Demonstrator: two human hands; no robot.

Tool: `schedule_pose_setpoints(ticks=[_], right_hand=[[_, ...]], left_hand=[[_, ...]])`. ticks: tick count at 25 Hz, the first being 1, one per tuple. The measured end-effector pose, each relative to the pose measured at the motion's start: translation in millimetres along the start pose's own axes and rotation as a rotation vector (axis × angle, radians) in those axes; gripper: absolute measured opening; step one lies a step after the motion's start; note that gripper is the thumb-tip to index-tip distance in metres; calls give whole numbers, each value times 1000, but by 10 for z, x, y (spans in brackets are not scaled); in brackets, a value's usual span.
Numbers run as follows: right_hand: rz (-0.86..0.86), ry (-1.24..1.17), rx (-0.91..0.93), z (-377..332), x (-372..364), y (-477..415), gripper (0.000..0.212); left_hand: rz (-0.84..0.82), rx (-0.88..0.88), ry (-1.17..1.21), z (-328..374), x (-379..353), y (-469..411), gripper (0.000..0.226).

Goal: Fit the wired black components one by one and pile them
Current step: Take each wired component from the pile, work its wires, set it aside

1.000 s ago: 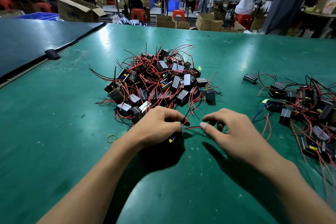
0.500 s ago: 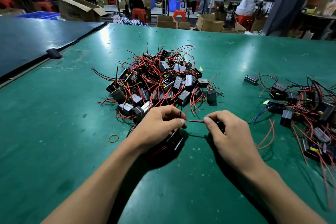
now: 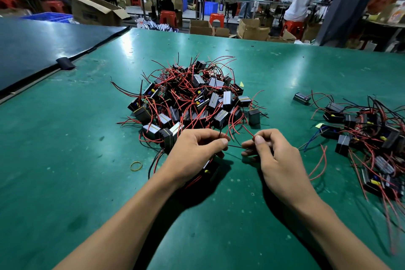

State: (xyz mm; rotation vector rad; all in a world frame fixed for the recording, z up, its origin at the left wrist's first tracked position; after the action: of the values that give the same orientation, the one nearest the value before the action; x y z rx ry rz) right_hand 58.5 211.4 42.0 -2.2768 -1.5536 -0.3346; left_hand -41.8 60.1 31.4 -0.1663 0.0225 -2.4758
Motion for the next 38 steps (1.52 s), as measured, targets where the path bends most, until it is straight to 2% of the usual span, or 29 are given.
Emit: schedule_pose_setpoints(ticks=[4,9,18,32,38], right_hand=[[-28,157,30,-66,-7,3,10],[-46,71,18,-88,-25,-4,9],[-65,-14,38,-137,-138,39,13],[-88,-3,30,-111,-149,17,13],[-107,78,34,-107,-172,8,13]], left_hand=[[10,-26,8,10,-20,-10,20],[61,-33,17,12,-41,-14,15],[132,-17,209,-33,-40,-5,9],[130,-11,271,-22,-48,-20,8],[203,-30,205,-7,-16,-12,4]])
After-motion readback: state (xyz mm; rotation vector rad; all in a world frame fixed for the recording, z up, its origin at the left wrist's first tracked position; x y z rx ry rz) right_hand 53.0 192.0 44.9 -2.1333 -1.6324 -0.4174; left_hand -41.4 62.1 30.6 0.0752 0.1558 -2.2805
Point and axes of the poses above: each hand's wrist, its own y-axis away from the middle knuckle, its own x-axis out of the back of the hand, z = x × y, the point moved 9 cm from there along -y, towards the middle knuckle, and after that the axes turned 15 degrees about -z, right-handed, at the moved point
